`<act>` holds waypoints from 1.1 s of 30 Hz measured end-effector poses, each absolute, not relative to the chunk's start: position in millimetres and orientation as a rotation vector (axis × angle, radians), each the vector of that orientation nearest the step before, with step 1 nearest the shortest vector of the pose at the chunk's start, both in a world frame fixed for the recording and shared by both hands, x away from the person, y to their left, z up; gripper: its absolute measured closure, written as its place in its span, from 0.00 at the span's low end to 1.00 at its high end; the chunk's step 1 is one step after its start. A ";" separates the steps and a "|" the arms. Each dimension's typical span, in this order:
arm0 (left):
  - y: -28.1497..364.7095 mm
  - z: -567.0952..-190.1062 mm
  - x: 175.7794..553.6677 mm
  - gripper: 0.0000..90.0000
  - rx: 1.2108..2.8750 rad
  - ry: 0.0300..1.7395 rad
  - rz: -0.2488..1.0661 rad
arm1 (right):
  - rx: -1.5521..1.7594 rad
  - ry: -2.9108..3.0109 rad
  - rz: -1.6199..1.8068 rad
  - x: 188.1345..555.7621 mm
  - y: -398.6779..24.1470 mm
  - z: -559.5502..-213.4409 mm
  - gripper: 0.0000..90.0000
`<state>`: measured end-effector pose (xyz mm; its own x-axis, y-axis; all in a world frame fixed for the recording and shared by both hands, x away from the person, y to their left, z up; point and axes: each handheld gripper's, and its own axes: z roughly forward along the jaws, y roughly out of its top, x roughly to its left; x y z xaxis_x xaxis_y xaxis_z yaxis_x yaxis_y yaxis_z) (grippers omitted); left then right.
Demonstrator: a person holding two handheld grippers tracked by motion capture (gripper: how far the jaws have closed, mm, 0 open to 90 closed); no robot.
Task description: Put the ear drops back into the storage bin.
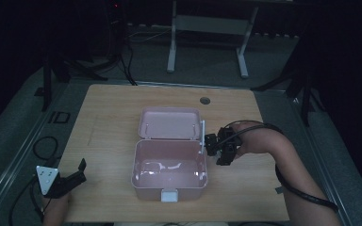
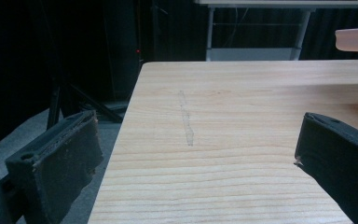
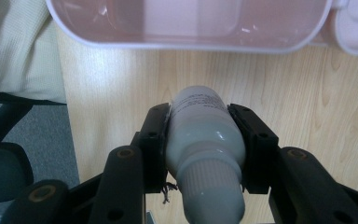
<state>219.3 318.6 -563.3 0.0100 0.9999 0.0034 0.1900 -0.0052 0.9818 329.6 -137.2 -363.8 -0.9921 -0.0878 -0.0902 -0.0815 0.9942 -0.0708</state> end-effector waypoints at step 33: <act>319.3 -563.3 219.3 0.01 1.357 1.332 1.094 | -0.373 3.049 -0.066 326.7 -68.2 -374.9 0.66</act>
